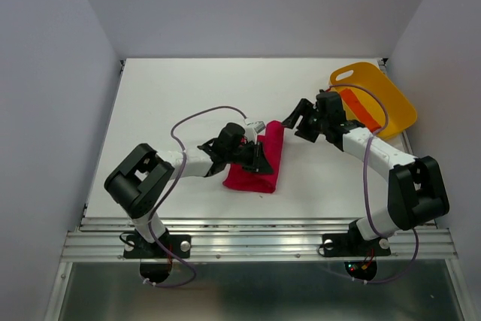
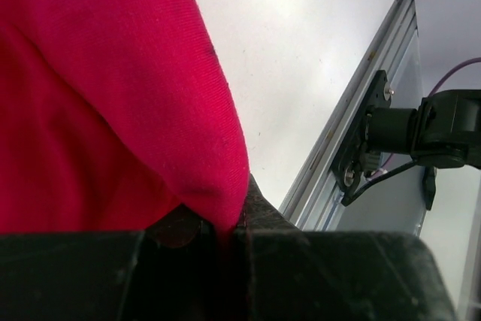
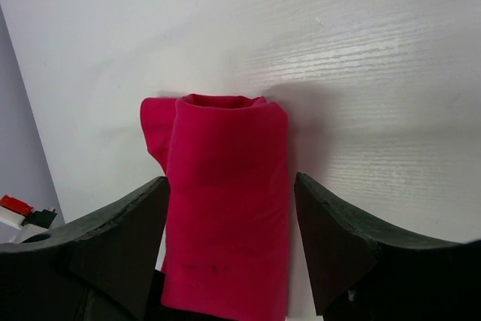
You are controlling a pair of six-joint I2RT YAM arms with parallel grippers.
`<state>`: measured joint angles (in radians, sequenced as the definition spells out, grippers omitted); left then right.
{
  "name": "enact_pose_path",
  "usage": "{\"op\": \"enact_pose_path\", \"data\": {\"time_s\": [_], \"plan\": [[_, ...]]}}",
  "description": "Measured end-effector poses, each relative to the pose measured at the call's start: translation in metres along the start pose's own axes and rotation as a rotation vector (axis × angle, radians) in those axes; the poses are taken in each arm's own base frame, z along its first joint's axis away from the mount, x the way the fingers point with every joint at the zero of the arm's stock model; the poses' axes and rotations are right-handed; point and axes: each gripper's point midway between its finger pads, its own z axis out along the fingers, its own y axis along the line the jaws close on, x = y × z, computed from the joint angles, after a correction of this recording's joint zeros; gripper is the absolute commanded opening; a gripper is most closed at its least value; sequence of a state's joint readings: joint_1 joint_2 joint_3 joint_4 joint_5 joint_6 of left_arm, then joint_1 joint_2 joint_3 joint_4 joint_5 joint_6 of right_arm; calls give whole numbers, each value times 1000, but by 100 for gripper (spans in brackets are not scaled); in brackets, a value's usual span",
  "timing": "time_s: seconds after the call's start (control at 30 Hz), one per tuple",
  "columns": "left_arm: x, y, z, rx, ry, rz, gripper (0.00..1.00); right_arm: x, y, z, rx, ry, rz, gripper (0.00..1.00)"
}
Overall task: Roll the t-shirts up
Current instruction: Roll the T-shirt to the center of the board.
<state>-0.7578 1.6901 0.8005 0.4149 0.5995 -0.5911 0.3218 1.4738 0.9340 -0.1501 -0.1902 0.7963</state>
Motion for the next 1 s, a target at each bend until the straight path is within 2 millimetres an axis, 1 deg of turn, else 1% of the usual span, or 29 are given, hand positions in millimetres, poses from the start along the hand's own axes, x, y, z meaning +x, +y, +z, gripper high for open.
{"op": "enact_pose_path", "data": {"time_s": [0.03, 0.13, 0.17, 0.2, 0.23, 0.27, 0.4, 0.57, 0.67, 0.73, 0.8, 0.87, 1.0], "plan": [[1, 1, -2, -6, -5, -2, 0, 1, 1, 0, -7, 7, -8, 70], [3, 0, -8, -15, -22, -15, 0, 5, 3, -1, -25, 29, -24, 62], [3, 0, -9, -15, -24, -21, 0, 8, 3, -1, -30, 37, -32, 55], [4, 0, -9, -16, -25, -26, 0, 9, 2, -1, -31, 43, -33, 53], [6, 2, -9, -18, -27, -38, 0, 15, -2, -1, -29, 58, -35, 47], [8, 3, -9, -20, -27, -44, 0, 18, -4, -2, -28, 66, -37, 44], [19, 10, -11, -27, -21, -86, 0, 31, -14, -4, -15, 99, -36, 36], [26, 8, -15, -6, -41, -142, 0, 35, -17, -6, -17, 113, -42, 34], [26, 6, -16, 9, -57, -175, 0, 37, -17, -6, -20, 118, -42, 32], [26, 5, -16, 20, -67, -198, 0, 37, -17, -6, -20, 119, -42, 32], [27, 4, -18, 27, -73, -216, 0, 38, -17, -6, -20, 119, -42, 35], [25, 1, -19, 31, -78, -226, 0, 40, -20, -8, -15, 119, -41, 41], [24, -6, -19, 45, -82, -228, 0, 41, -25, -12, 1, 103, -30, 43]]}}
